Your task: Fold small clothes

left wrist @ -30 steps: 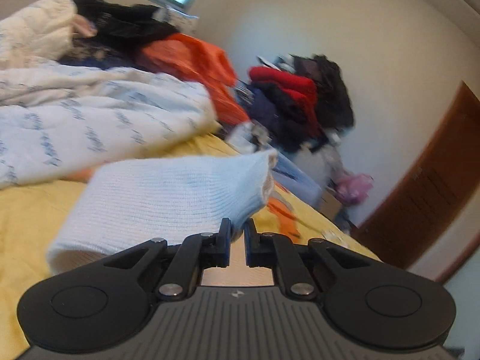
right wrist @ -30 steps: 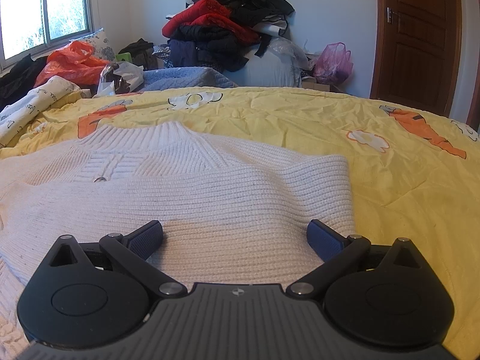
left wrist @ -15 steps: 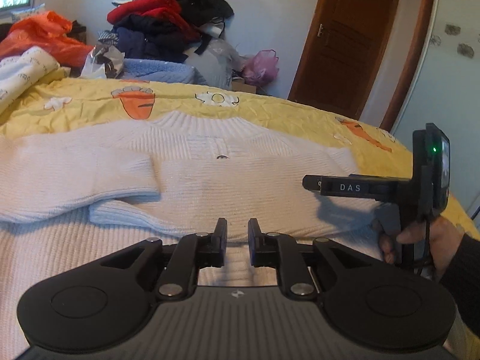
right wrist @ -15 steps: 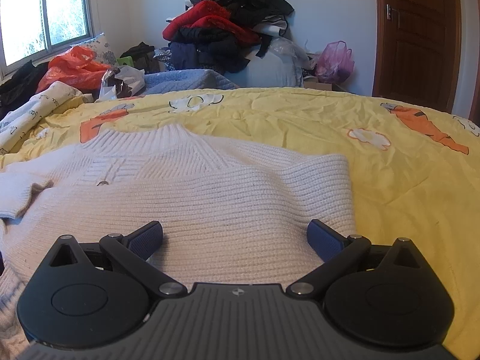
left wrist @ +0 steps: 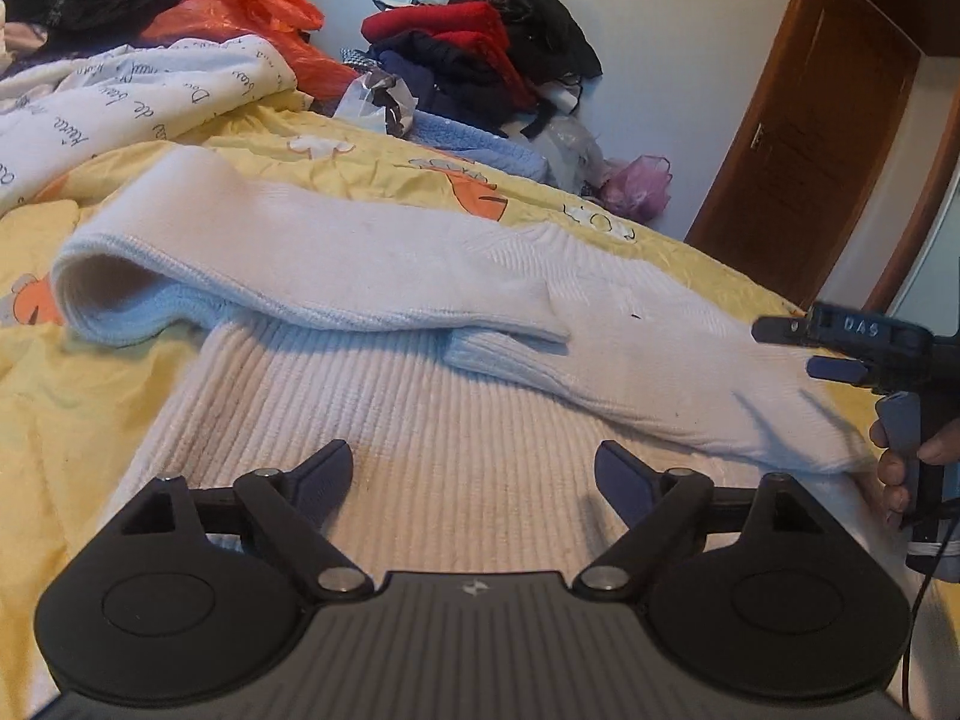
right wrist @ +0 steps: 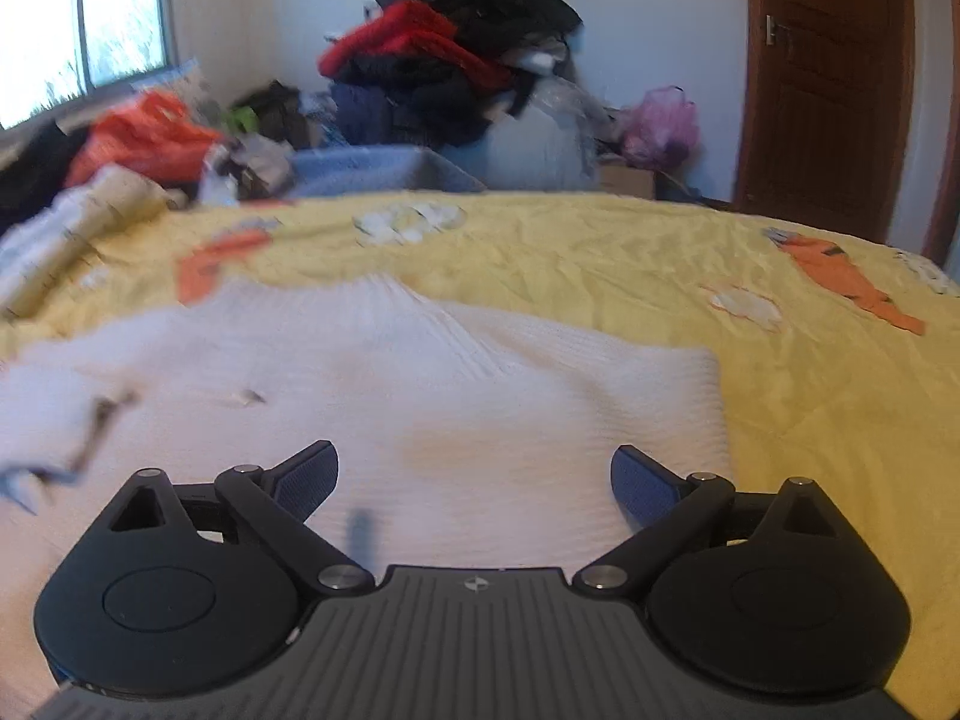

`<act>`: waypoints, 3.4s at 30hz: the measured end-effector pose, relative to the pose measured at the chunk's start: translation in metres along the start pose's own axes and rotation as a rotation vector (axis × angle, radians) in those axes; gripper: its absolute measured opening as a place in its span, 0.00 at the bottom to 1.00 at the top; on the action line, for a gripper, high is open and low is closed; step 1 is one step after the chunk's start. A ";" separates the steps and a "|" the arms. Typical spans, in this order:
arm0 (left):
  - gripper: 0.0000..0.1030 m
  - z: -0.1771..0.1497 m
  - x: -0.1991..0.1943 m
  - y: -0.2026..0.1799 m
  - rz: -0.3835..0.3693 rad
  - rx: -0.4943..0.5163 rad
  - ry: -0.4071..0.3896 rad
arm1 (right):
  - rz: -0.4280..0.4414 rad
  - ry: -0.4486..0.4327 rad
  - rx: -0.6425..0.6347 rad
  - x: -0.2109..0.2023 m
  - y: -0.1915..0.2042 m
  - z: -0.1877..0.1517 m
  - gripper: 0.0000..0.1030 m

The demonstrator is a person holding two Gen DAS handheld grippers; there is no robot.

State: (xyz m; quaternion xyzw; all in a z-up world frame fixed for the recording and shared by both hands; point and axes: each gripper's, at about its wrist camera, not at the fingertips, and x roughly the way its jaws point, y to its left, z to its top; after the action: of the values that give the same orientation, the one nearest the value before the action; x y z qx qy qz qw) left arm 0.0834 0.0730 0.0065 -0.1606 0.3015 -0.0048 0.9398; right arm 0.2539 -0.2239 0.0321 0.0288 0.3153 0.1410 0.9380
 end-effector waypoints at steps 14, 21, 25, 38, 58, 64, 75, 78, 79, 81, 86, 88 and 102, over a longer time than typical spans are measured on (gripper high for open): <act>0.91 -0.003 -0.005 0.009 -0.051 -0.049 -0.020 | 0.495 0.318 0.277 0.084 0.128 0.023 0.77; 0.91 -0.003 -0.005 0.012 -0.065 -0.071 -0.024 | 0.417 0.310 0.087 0.081 0.152 0.018 0.38; 0.91 -0.003 -0.005 0.012 -0.065 -0.071 -0.024 | 0.409 0.281 0.085 0.076 0.147 0.017 0.14; 0.91 -0.003 -0.004 0.010 -0.053 -0.055 -0.021 | 0.472 0.149 0.147 0.017 0.084 0.042 0.11; 0.92 -0.004 -0.004 0.008 -0.042 -0.040 -0.017 | 0.301 0.184 0.301 0.034 0.019 -0.008 0.53; 0.92 -0.003 -0.003 0.006 -0.037 -0.034 -0.015 | 0.293 0.184 0.202 0.033 0.039 -0.008 0.14; 0.92 -0.003 -0.002 0.006 -0.037 -0.034 -0.015 | 0.256 0.079 0.197 -0.006 -0.012 0.024 0.10; 0.92 -0.003 -0.002 0.006 -0.037 -0.034 -0.015 | 0.188 0.066 0.199 -0.017 -0.043 0.029 0.10; 0.92 -0.003 -0.002 0.006 -0.037 -0.033 -0.015 | 0.170 0.064 0.207 -0.020 -0.054 0.030 0.10; 0.92 -0.003 -0.002 0.006 -0.036 -0.033 -0.014 | 0.140 0.063 0.226 -0.027 -0.076 0.028 0.09; 0.92 -0.003 -0.002 0.006 -0.036 -0.033 -0.014 | 0.083 0.079 0.250 -0.034 -0.103 0.014 0.02; 0.92 -0.003 -0.002 0.006 -0.034 -0.031 -0.014 | 0.071 0.104 0.270 -0.030 -0.111 0.006 0.02; 0.92 -0.003 -0.001 0.004 -0.021 -0.012 -0.009 | 0.226 0.100 0.482 -0.018 -0.115 -0.007 0.36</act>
State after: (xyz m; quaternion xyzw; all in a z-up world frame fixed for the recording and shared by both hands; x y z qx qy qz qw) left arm 0.0802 0.0755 0.0038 -0.1695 0.2957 -0.0119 0.9401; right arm 0.2642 -0.3393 0.0213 0.2795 0.3803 0.1670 0.8657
